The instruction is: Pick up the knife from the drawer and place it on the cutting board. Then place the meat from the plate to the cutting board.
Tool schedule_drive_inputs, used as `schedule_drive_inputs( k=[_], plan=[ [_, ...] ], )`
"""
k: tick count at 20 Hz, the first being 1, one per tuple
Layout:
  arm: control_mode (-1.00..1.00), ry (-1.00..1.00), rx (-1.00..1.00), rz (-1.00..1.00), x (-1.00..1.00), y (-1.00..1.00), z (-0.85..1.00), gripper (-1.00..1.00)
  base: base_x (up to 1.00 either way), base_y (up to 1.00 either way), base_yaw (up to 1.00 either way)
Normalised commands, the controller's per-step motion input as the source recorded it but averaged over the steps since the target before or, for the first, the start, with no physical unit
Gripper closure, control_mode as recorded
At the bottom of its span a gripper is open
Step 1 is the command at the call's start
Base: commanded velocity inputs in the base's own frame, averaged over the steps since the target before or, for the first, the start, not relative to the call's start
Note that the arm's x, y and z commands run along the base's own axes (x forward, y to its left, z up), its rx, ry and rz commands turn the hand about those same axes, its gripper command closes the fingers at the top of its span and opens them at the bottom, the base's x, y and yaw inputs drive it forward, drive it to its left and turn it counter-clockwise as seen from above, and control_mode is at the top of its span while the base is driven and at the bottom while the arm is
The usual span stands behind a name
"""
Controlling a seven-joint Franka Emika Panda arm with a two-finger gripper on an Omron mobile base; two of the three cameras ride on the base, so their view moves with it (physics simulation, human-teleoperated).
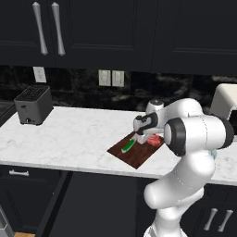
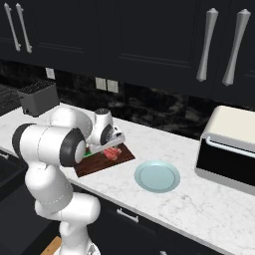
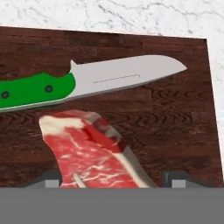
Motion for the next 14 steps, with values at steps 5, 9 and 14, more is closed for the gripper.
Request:
schedule_drive_inputs(
  k=[5,9,14],
  plan=[
    [-1.0,0.02,0.0,0.0,0.34,0.0,-0.35,1.0,0.0,0.0,0.0],
    [-1.0,0.0,0.0,0.0,0.3,0.01,-0.19,1.0,0.0,0.0,0.0],
    [-1.0,0.0,0.0,0.0,0.15,0.01,-0.09,-1.0,0.0,0.0,0.0]
  ],
)
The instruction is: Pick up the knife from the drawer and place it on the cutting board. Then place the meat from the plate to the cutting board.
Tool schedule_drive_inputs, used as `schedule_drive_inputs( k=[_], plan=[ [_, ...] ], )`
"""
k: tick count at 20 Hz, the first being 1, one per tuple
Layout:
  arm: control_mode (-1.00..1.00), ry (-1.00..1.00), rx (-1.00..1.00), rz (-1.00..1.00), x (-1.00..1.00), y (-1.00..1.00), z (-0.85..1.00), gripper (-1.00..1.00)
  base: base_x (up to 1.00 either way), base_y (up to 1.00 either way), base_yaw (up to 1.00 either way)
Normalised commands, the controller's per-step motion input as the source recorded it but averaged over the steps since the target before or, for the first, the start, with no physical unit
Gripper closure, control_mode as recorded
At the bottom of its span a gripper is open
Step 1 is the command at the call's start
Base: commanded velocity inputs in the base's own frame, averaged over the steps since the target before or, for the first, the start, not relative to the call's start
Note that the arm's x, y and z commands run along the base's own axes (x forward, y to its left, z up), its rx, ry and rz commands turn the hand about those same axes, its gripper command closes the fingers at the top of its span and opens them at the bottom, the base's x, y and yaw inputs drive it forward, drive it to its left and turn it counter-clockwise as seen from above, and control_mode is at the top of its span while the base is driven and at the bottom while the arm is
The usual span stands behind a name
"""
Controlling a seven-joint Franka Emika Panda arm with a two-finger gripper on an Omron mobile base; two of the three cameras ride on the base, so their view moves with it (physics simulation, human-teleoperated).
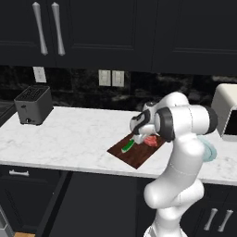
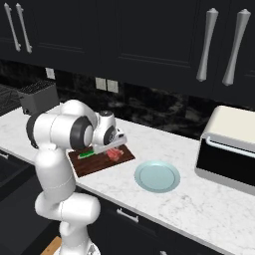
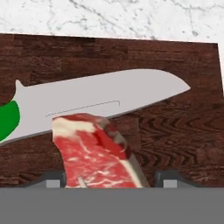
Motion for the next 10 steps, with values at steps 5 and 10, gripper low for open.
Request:
schedule_drive_inputs(
  k=[5,10],
  plan=[
    [-1.0,0.0,0.0,0.0,0.02,0.0,0.0,-1.0,0.0,0.0,0.0],
    [-1.0,0.0,0.0,0.0,-0.12,0.0,0.12,-1.0,0.0,0.0,0.0]
  ],
)
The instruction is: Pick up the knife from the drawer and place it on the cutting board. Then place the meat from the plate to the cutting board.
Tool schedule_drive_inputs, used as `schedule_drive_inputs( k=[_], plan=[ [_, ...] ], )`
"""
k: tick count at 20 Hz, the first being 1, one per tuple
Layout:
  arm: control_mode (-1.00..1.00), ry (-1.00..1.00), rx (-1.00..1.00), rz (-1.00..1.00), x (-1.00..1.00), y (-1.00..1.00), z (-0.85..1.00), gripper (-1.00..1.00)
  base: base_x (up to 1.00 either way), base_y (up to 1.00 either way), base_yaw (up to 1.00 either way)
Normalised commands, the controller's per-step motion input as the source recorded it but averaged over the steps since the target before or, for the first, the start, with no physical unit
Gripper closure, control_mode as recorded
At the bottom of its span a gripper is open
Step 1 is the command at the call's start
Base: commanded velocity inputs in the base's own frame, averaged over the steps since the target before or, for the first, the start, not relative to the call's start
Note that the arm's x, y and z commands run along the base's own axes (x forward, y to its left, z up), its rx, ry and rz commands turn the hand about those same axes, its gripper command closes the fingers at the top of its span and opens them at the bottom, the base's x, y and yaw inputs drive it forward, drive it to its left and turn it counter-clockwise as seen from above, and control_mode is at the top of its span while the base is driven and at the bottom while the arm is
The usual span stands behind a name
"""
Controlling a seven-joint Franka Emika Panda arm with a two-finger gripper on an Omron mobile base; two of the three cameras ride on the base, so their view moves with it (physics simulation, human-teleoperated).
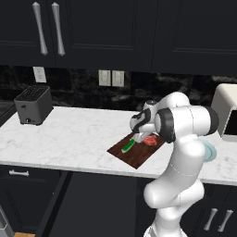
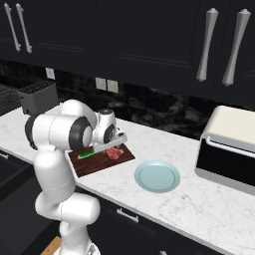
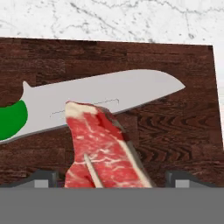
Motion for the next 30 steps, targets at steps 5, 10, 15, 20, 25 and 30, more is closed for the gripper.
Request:
schedule_drive_inputs(
  k=[5,10,15,20,25,30],
  plan=[
    [-1.0,-0.01,0.0,0.0,-0.31,0.0,0.24,-1.0,0.0,0.0,0.0],
    [-1.0,-0.04,0.0,0.0,-0.53,0.0,0.32,-1.0,0.0,0.0,0.0],
    [-1.0,-0.02,0.0,0.0,-0.56,0.0,0.27,-1.0,0.0,0.0,0.0],
    [-1.0,-0.08,0.02,0.0,-0.62,0.0,0.53,-1.0,0.0,0.0,0.0],
    [-1.0,-0.07,0.07,0.0,-0.63,0.0,0.72,-1.0,0.0,0.0,0.0],
    [-1.0,-0.07,0.17,0.0,-0.64,0.0,0.74,-1.0,0.0,0.0,0.0]
  ],
)
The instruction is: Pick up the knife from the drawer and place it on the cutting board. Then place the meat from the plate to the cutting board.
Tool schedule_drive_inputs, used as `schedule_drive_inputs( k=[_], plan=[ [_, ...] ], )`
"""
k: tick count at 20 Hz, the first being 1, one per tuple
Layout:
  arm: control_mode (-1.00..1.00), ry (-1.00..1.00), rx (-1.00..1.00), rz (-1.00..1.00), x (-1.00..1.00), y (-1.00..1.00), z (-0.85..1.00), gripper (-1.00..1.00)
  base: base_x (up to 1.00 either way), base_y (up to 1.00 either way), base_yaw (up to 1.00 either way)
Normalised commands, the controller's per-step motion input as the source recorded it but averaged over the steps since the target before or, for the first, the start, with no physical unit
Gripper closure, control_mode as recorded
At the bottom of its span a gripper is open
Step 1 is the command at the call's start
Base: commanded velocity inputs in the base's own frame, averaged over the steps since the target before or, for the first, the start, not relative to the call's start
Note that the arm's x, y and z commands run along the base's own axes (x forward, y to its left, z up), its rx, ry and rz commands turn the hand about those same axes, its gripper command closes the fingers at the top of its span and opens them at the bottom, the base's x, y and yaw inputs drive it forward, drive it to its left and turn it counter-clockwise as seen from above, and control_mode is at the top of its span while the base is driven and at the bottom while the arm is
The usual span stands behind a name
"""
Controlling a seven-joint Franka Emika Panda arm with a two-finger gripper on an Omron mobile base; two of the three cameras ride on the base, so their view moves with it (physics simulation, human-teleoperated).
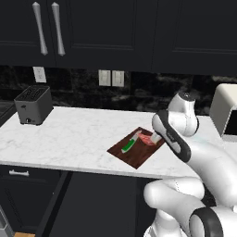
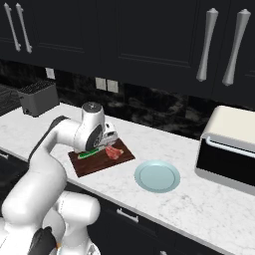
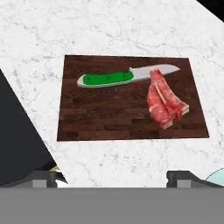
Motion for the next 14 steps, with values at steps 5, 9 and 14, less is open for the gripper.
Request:
schedule_drive_inputs(
  k=[5,9,14],
  plan=[
    [-1.0,-0.11,0.21,0.0,-0.7,0.0,0.71,-1.0,0.0,0.0,0.0],
    [-1.0,-0.13,0.2,0.0,-0.64,0.02,0.58,-1.0,0.0,0.0,0.0],
    [-1.0,-0.13,0.24,0.0,-0.63,0.06,0.35,-1.0,0.0,0.0,0.0]
  ],
)
